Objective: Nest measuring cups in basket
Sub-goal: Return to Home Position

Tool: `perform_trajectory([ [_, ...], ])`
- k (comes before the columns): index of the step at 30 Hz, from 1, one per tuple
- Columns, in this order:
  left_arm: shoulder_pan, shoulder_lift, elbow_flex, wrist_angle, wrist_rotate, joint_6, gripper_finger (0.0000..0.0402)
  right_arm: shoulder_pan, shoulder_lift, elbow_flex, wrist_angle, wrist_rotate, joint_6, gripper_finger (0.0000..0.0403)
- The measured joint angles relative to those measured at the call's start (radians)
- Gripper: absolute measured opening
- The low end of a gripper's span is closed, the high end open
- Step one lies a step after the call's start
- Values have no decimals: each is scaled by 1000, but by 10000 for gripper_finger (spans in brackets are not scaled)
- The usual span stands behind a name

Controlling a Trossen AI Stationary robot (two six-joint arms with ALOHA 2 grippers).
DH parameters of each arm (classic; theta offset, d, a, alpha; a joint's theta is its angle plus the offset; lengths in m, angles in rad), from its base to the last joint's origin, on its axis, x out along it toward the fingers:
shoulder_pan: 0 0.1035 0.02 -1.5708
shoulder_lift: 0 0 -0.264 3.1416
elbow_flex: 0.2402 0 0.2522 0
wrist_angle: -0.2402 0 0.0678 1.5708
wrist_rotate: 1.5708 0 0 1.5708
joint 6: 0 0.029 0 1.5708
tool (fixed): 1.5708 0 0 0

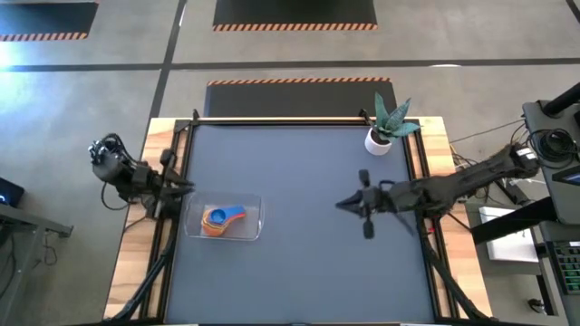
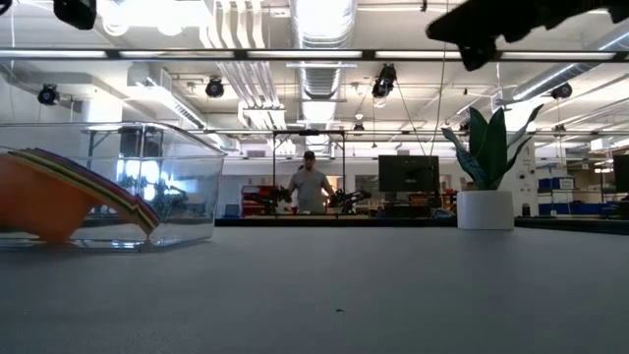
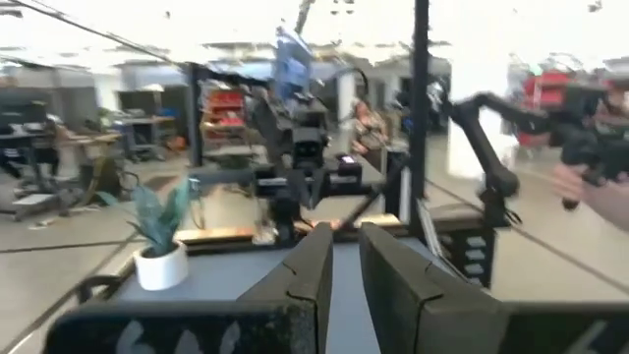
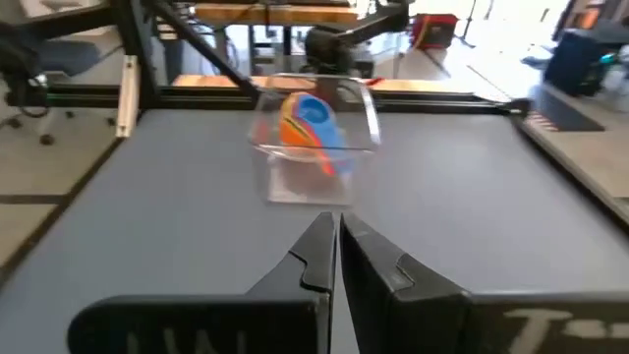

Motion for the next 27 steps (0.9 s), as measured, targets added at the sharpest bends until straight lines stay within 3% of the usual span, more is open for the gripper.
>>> perform_trajectory([
  [6, 1, -84, 29, -16, -104, 65, 38, -23, -307, -82, -132, 7, -51, 8],
  [11, 0, -83, 40, 9, -92, 141, 38, -24, -519, -160, -132, 8, -121, 8],
  [23, 0, -83, -100, 80, -68, 144, 38, -23, -837, -328, -147, 24, -240, 8],
  [27, 0, -84, -161, 175, -61, 141, 38, -23, -918, -341, -197, 40, -253, 8],
])
